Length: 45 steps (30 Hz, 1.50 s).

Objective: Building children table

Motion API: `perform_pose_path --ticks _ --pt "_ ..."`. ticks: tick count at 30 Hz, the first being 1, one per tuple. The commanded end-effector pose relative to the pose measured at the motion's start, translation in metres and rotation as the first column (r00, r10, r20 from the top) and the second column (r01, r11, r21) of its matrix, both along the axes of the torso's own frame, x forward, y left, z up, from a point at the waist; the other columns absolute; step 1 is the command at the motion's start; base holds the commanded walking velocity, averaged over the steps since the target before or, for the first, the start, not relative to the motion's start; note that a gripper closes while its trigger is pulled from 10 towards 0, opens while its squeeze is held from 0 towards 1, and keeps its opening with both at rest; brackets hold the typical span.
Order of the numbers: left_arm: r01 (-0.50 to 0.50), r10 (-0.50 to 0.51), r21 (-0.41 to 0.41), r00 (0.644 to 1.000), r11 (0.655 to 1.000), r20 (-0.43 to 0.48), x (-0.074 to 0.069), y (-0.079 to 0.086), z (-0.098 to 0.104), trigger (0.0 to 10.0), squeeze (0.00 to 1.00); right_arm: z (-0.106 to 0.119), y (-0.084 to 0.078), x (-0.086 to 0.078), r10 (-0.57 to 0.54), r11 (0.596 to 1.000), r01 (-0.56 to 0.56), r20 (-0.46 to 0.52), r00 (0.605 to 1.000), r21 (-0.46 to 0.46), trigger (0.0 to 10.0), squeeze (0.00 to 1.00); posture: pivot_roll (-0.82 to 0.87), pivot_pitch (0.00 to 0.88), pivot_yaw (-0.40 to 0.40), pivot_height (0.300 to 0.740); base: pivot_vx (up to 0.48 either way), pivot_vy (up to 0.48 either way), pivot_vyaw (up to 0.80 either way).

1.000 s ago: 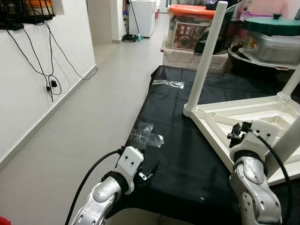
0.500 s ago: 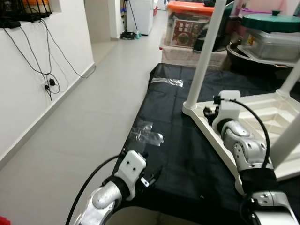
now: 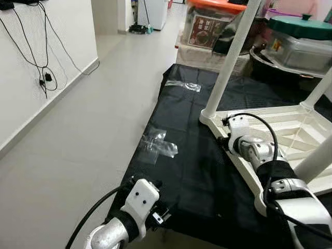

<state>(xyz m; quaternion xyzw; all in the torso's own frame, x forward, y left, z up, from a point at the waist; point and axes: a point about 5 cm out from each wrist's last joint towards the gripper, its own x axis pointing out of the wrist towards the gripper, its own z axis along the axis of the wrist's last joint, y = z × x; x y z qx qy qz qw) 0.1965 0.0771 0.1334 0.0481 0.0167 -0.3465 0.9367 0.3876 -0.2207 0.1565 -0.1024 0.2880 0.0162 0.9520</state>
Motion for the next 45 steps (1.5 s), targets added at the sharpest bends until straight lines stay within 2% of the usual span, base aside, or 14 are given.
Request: perform_pose_path --ticks 1,2,17,18,19,28,32,34,36,37,38,40,44,45 --pt "0.008 -0.008 -0.001 1.000 1.000 -0.030 -0.005 -0.001 -0.001 10.0 0.00 0.003 -0.008 0.001 -0.001 1.000 0.001 -0.011 1.000 -0.025 10.0 1.00 0.11 0.138 -0.164 0.740 0.000 0.000 0.00" --pt "0.008 -0.008 -0.002 0.999 1.000 -0.035 -0.008 -0.002 0.000 10.0 0.00 0.004 -0.010 0.001 0.005 0.999 -0.006 -0.021 1.000 -0.042 10.0 0.00 0.11 0.146 -0.167 0.740 0.000 0.000 0.00" --pt "-0.007 0.007 0.002 0.998 1.000 -0.066 -0.020 0.000 0.006 10.0 0.00 -0.009 -0.007 -0.004 0.143 0.988 -0.152 -0.175 0.974 -0.039 10.0 0.00 0.12 0.174 -0.176 0.740 0.000 0.000 0.00" --pt "-0.009 0.009 0.004 0.998 1.000 -0.068 -0.021 0.000 0.006 10.0 0.00 -0.010 -0.005 -0.005 0.171 0.983 -0.181 -0.190 0.967 -0.034 3.4 0.00 0.12 0.177 -0.177 0.740 0.000 0.000 0.00" --pt "-0.012 0.012 0.004 0.998 1.000 -0.069 -0.022 0.000 0.007 10.0 0.00 -0.012 -0.002 -0.005 0.212 0.974 -0.223 -0.205 0.955 -0.031 0.0 0.00 0.12 0.180 -0.178 0.740 0.000 0.000 0.00" --pt "-0.023 0.024 0.007 0.997 1.000 -0.079 -0.023 0.002 0.009 10.0 0.00 -0.011 0.020 -0.005 0.478 0.874 -0.486 -0.230 0.848 0.021 0.0 0.00 0.12 0.185 -0.176 0.740 0.000 0.000 0.00" --pt "-0.024 0.024 0.007 0.996 1.000 -0.082 -0.022 0.002 0.010 10.0 0.00 -0.013 0.026 -0.010 0.616 0.775 -0.630 -0.273 0.739 0.046 0.0 0.00 0.12 0.180 -0.174 0.740 0.000 0.000 0.00" --pt "-0.023 0.024 0.009 0.996 1.000 -0.083 -0.020 0.001 0.009 10.0 0.00 -0.015 0.027 -0.021 0.763 0.623 -0.773 -0.315 0.565 0.120 0.0 0.00 0.12 0.168 -0.171 0.740 0.000 0.000 0.00" --pt "-0.023 0.024 0.009 0.996 1.000 -0.083 -0.020 0.001 0.009 10.0 0.00 -0.015 0.027 -0.021 0.763 0.623 -0.773 -0.315 0.565 0.120 0.0 0.00 0.12 0.168 -0.171 0.740 0.000 0.000 0.00" --pt "-0.024 0.024 0.010 0.996 1.000 -0.082 -0.018 0.001 0.009 10.0 0.00 -0.016 0.025 -0.029 0.820 0.537 -0.828 -0.330 0.468 0.160 0.0 0.00 0.12 0.165 -0.166 0.740 0.000 0.000 0.00" --pt "-0.024 0.024 0.010 0.996 1.000 -0.082 -0.018 0.001 0.009 10.0 0.00 -0.016 0.025 -0.029 0.820 0.537 -0.828 -0.330 0.468 0.160 0.0 0.00 0.12 0.165 -0.166 0.740 0.000 0.000 0.00" --pt "-0.024 0.025 0.011 0.996 1.000 -0.080 -0.015 0.000 0.009 10.0 0.00 -0.014 0.023 -0.041 0.887 0.391 -0.900 -0.340 0.312 0.194 0.0 0.00 0.12 0.148 -0.166 0.740 0.000 0.000 0.00" --pt "-0.024 0.024 0.011 0.997 1.000 -0.078 -0.013 0.000 0.008 10.0 0.00 -0.013 0.022 -0.045 0.900 0.335 -0.924 -0.352 0.257 0.183 0.0 0.00 0.12 0.141 -0.161 0.740 0.000 0.000 0.00" --pt "-0.025 0.026 0.011 0.997 1.000 -0.077 -0.009 0.000 0.007 10.0 0.00 -0.008 0.027 -0.049 0.921 0.198 -0.975 -0.359 0.149 0.103 0.0 0.00 0.12 0.129 -0.158 0.740 0.000 0.000 0.00"
